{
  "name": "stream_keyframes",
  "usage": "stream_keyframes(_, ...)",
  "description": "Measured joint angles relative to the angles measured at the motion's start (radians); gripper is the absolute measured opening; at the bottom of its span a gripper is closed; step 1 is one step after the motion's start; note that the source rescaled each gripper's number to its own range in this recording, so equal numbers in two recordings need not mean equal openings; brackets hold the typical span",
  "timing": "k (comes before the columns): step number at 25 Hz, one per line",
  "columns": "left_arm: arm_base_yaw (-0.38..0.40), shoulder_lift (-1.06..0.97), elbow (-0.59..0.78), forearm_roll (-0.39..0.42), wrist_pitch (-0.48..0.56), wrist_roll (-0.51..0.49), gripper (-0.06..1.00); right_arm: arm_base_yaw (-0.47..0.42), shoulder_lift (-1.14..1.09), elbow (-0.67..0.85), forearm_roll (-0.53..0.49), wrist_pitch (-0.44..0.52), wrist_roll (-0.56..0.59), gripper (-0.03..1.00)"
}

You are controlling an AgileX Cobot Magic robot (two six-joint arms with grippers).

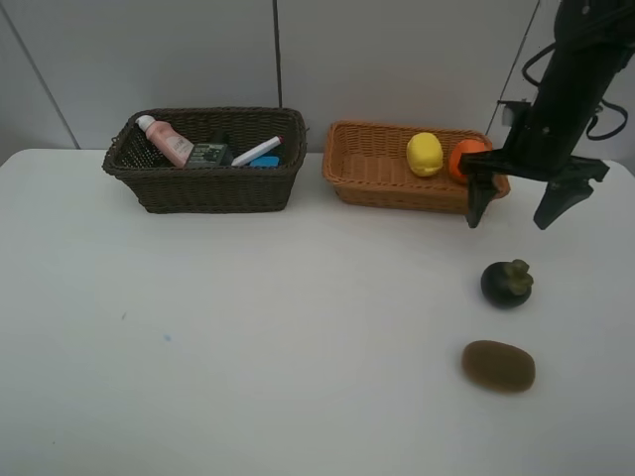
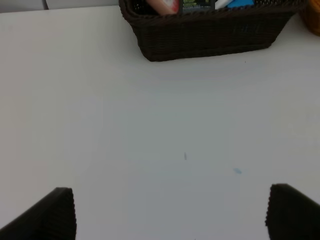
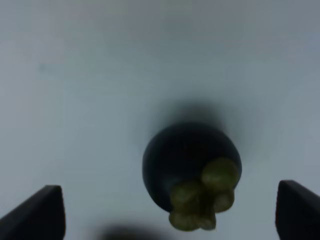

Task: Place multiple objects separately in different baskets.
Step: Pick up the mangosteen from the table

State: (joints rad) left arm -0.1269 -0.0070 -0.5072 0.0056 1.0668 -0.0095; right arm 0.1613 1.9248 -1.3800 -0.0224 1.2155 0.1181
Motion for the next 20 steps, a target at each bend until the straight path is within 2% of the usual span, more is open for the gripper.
stream_keyframes(9, 0.0, 0.0, 0.0, 0.0, 0.0, 0.0, 1.0, 0.0, -0.008, 0.174, -0.006, -0.146, 0.0, 1.0)
stream_keyframes(20, 0.0, 0.0, 0.0, 0.0, 0.0, 0.0, 1.0, -0.001, -0.008, 0.22, -0.045, -0.257, 0.007, 1.0)
